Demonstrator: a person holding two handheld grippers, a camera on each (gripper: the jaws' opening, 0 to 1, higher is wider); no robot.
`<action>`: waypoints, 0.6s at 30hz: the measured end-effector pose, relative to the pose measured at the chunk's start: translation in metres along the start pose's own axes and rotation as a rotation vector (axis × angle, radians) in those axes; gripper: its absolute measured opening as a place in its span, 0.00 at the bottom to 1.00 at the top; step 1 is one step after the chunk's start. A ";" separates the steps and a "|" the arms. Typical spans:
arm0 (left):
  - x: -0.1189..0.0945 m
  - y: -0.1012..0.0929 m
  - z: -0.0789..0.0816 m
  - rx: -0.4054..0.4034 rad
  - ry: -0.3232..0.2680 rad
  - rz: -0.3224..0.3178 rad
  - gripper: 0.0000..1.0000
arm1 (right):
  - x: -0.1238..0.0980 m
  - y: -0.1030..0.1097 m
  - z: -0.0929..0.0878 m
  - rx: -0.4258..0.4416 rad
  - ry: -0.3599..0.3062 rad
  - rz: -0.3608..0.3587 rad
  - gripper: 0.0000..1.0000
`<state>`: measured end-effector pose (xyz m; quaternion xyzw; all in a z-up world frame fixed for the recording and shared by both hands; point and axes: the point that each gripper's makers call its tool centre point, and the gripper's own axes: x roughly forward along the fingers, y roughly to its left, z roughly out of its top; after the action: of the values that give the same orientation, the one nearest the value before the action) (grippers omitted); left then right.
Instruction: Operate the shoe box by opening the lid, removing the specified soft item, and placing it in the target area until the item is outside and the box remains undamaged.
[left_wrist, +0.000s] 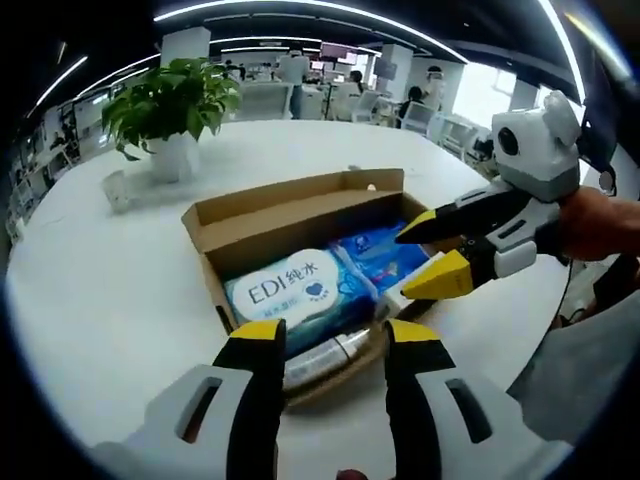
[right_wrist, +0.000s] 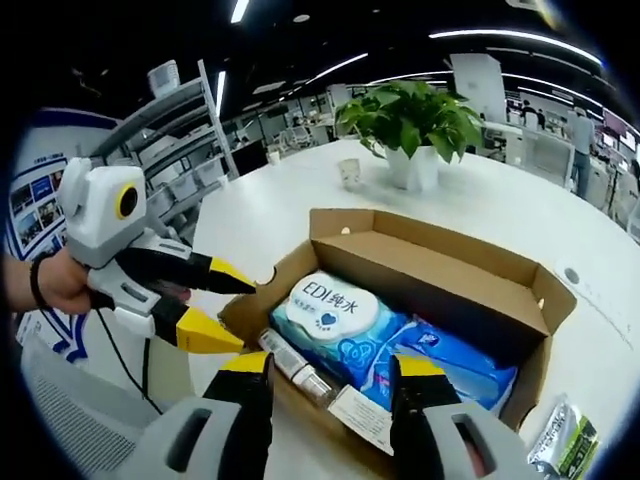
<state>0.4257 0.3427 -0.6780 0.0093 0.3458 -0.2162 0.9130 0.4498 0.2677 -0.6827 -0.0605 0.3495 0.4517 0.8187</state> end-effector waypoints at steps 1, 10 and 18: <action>0.001 0.002 0.000 0.012 0.004 -0.003 0.39 | 0.002 0.000 0.001 -0.010 0.006 0.001 0.43; 0.014 0.023 0.003 0.161 0.063 -0.033 0.42 | 0.022 0.006 0.009 -0.178 0.076 0.014 0.45; 0.030 0.036 0.004 0.426 0.147 -0.064 0.46 | 0.044 0.008 0.005 -0.385 0.180 0.042 0.45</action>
<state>0.4628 0.3627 -0.6984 0.2066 0.3581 -0.3120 0.8554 0.4616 0.3053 -0.7051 -0.2487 0.3295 0.5199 0.7478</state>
